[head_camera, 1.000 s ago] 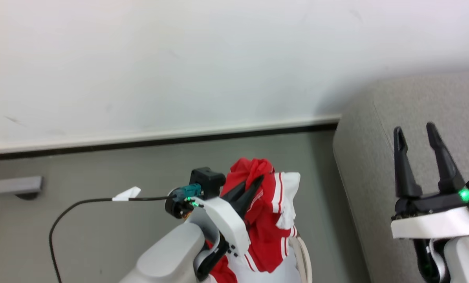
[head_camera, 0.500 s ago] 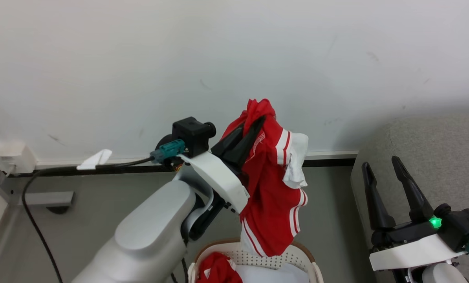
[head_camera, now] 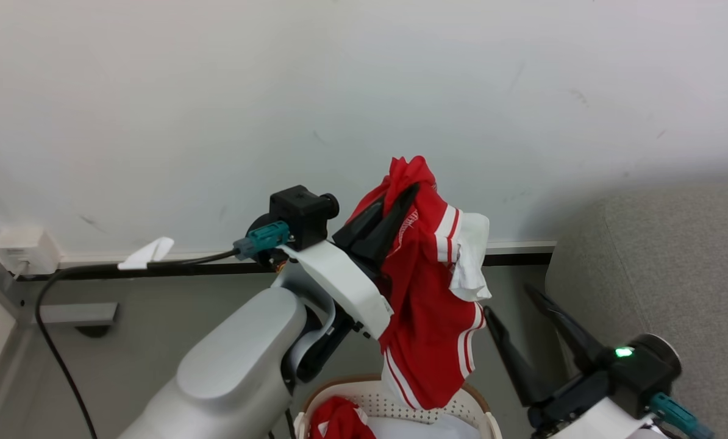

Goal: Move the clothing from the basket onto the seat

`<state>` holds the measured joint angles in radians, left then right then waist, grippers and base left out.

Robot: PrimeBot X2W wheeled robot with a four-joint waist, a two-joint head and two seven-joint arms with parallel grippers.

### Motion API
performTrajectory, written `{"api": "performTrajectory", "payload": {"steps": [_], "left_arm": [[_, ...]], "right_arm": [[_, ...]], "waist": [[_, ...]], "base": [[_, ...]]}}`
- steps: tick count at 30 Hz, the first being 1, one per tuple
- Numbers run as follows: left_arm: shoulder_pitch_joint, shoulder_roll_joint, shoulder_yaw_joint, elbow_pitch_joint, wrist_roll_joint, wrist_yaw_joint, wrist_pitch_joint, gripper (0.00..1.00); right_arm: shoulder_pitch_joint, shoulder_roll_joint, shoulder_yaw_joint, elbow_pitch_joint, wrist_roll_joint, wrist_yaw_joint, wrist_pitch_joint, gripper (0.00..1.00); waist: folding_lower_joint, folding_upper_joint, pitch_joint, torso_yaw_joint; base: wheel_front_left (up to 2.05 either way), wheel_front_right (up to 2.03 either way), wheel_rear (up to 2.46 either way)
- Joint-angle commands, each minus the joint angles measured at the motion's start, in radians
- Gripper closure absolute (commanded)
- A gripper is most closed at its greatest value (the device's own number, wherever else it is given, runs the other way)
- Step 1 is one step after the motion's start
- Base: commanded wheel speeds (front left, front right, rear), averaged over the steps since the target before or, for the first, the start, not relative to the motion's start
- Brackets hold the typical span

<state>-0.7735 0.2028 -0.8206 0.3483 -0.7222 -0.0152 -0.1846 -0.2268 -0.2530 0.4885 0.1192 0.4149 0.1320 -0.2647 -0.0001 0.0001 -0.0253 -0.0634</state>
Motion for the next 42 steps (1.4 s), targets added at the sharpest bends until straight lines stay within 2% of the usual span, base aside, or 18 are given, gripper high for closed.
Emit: {"api": "performTrajectory", "payload": {"steps": [1,6,14,19,24,25,26,34,42], "left_arm": [[0.011,0.002,0.000,-0.006,-0.018,0.004,0.006,1.00],[0.020,-0.020,-0.018,-0.013,-0.021,-0.006,0.014,1.00],[0.021,-0.074,-0.067,-0.013,-0.026,-0.026,0.030,1.00],[0.025,-0.104,-0.103,-0.014,-0.035,-0.043,0.043,1.00],[0.032,-0.117,-0.122,-0.011,-0.048,-0.050,0.050,1.00],[0.033,-0.118,-0.123,-0.007,-0.050,-0.051,0.051,1.00],[0.034,-0.118,-0.124,-0.004,-0.053,-0.051,0.050,1.00],[0.040,-0.095,-0.105,0.023,-0.063,-0.033,0.038,1.00],[0.079,-0.070,-0.106,0.014,-0.068,-0.021,0.020,1.00]], "right_arm": [[-0.032,-0.007,0.024,0.008,-0.004,-0.002,0.001,0.00],[-0.111,-0.017,0.118,0.111,-0.006,-0.002,0.001,0.00],[-0.239,0.023,0.226,0.351,0.061,-0.002,0.001,0.00],[-0.284,0.050,0.257,0.456,0.115,-0.002,0.001,0.00],[-0.310,0.070,0.268,0.496,0.139,-0.002,0.001,0.00],[-0.313,0.072,0.269,0.500,0.142,-0.002,0.001,0.43],[-0.314,0.075,0.267,0.504,0.144,-0.002,0.001,1.00],[-0.276,0.059,0.208,0.491,0.164,-0.002,0.001,1.00],[-0.206,0.051,0.047,0.388,0.185,-0.002,0.001,1.00]], "waist": [[0.0001,-0.0001,-0.001,0.002],[0.0001,-0.0001,-0.006,0.024],[0.0001,-0.0001,-0.011,0.094],[0.0001,-0.0001,-0.018,0.136],[0.0001,-0.0001,-0.020,0.158],[0.0001,-0.0001,-0.020,0.160],[0.0001,-0.0001,-0.021,0.162],[0.0001,-0.0001,-0.016,0.148],[0.0001,-0.0001,-0.001,0.096]], "base": [[0.00,0.00,0.00],[0.00,0.00,0.00],[0.00,0.00,0.00],[0.00,0.00,0.00],[0.00,0.00,0.00],[0.00,0.00,0.00],[0.00,0.00,0.00],[0.00,0.00,0.00],[0.00,0.00,0.00]]}}
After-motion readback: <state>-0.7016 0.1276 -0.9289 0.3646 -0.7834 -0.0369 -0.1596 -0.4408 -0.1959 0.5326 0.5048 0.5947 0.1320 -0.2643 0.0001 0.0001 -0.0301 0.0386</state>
